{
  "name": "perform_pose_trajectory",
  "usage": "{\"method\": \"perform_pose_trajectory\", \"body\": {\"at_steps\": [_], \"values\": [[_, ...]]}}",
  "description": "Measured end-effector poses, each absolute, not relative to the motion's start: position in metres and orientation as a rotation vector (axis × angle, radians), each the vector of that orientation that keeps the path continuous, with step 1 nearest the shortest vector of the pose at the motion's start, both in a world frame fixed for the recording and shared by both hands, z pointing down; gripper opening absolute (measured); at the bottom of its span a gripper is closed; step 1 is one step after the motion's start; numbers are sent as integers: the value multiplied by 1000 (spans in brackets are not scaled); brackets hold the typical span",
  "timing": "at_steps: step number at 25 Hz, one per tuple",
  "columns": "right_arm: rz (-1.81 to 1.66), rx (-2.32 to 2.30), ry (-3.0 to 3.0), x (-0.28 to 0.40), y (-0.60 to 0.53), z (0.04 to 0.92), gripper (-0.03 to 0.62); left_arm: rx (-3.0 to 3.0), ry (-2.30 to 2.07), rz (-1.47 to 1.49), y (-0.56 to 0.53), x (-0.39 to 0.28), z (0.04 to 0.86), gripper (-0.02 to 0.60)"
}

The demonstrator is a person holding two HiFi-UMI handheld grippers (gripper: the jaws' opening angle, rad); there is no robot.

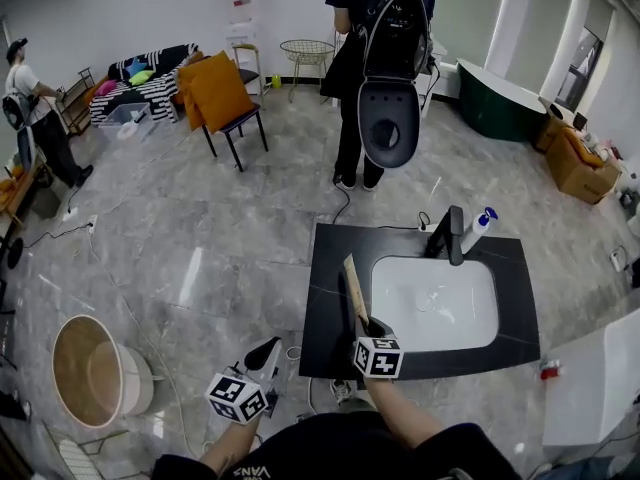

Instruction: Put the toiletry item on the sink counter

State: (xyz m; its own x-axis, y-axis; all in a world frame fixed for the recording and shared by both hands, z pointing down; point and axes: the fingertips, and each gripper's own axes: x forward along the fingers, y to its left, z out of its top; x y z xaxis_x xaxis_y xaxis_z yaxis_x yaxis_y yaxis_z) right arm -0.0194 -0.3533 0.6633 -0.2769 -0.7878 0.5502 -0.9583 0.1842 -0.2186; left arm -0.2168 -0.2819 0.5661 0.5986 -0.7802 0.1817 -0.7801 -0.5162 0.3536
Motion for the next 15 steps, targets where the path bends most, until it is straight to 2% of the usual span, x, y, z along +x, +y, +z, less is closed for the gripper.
{"method": "perform_pose_trajectory", "body": {"at_steps": [15], "values": [[864,1519,-2122,-37,-398,698,44,2378,-1308,47,-302,-212,578,6]]}}
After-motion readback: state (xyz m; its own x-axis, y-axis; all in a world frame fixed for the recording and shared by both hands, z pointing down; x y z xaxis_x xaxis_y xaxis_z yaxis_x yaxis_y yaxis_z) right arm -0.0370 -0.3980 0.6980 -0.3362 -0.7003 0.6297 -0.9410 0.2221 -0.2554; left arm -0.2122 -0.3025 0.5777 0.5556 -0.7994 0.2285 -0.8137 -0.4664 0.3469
